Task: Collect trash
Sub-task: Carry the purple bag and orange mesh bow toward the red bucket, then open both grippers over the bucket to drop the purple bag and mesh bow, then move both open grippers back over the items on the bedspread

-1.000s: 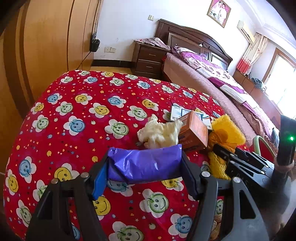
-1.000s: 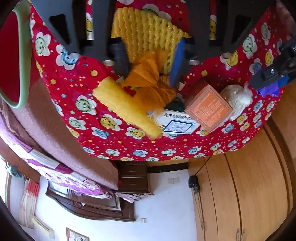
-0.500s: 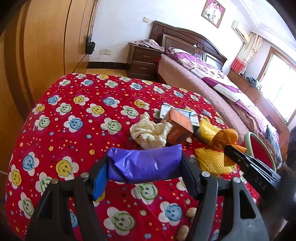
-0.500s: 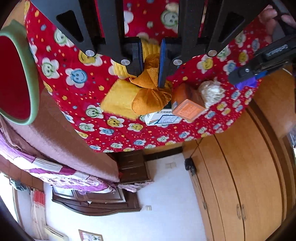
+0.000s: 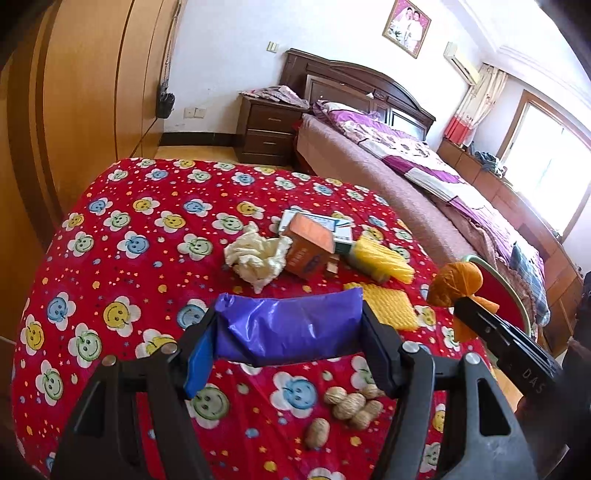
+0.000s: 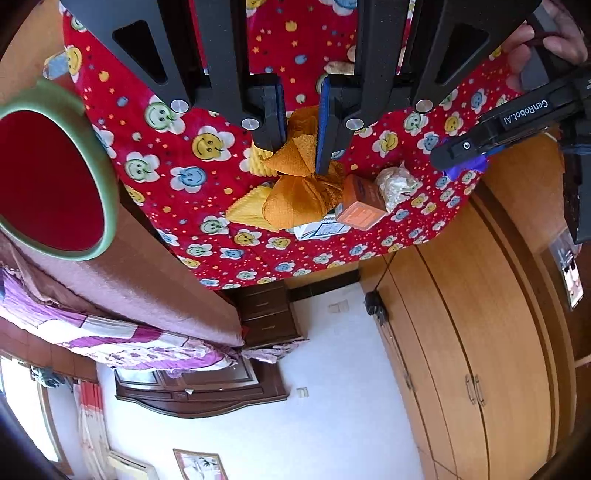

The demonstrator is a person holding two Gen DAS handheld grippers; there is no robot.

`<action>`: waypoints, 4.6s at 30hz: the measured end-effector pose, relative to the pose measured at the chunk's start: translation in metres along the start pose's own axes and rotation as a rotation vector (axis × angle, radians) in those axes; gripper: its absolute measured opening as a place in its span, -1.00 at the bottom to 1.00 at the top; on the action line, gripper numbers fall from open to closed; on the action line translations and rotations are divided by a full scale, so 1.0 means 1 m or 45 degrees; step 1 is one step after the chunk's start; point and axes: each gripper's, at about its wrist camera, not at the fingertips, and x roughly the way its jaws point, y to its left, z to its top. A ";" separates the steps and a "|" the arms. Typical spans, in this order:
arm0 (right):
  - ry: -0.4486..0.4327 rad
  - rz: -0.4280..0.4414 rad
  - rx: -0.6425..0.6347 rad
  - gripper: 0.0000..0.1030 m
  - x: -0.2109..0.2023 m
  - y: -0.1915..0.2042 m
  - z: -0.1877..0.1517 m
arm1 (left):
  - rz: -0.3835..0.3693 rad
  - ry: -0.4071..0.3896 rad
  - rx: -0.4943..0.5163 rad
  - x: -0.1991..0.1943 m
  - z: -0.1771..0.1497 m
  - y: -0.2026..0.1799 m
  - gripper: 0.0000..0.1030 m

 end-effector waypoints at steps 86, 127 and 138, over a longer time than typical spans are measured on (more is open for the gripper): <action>-0.232 -0.472 0.534 -0.73 -0.110 -0.233 -0.032 | -0.509 0.135 0.574 0.093 -0.016 -0.296 0.34; -0.190 -0.452 0.581 -0.14 -0.103 -0.243 -0.042 | -0.415 0.257 0.502 0.101 -0.021 -0.283 0.56; -0.181 -0.412 0.541 0.01 -0.102 -0.216 -0.038 | -0.331 0.217 0.442 0.074 -0.020 -0.243 0.56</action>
